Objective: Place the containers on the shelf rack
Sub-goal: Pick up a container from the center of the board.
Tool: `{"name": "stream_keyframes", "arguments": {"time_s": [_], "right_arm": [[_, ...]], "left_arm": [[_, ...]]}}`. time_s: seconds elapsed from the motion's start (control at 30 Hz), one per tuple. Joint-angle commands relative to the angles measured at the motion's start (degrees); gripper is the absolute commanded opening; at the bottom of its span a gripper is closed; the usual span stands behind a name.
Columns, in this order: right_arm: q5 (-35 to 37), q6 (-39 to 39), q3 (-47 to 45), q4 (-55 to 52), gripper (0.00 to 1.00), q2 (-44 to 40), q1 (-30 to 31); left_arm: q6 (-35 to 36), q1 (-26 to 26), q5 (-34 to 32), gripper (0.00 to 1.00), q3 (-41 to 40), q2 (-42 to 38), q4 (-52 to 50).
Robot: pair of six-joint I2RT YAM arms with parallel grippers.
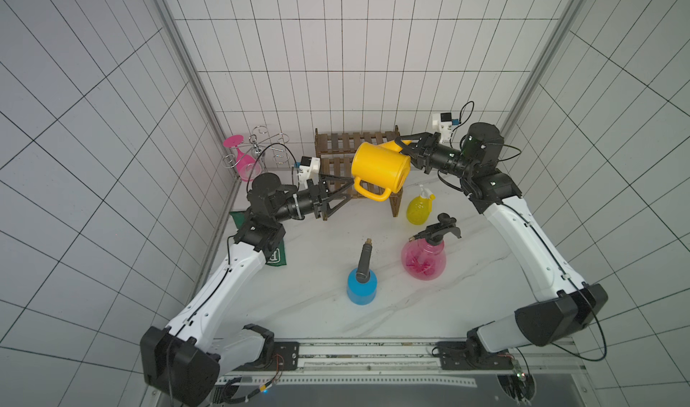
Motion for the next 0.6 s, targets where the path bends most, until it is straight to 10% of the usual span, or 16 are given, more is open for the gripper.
{"name": "stream_keyframes", "arguments": {"time_s": [0.0, 0.3, 0.57], "right_arm": [[0.1, 6.1, -2.2, 7.4, 0.06, -2.1, -1.6], [1.2, 10.6, -4.2, 6.0, 0.06, -0.5, -2.7], [5.4, 6.7, -1.4, -7.7, 0.05, 2.3, -1.8]], "left_arm": [[9.6, 3.0, -8.3, 0.90, -1.4, -5.9, -8.4], [40.3, 3.2, -23.9, 0.95, -5.3, -21.9, -17.8], [80.3, -21.9, -46.8, 0.93, -7.0, -25.8, -25.8]]}}
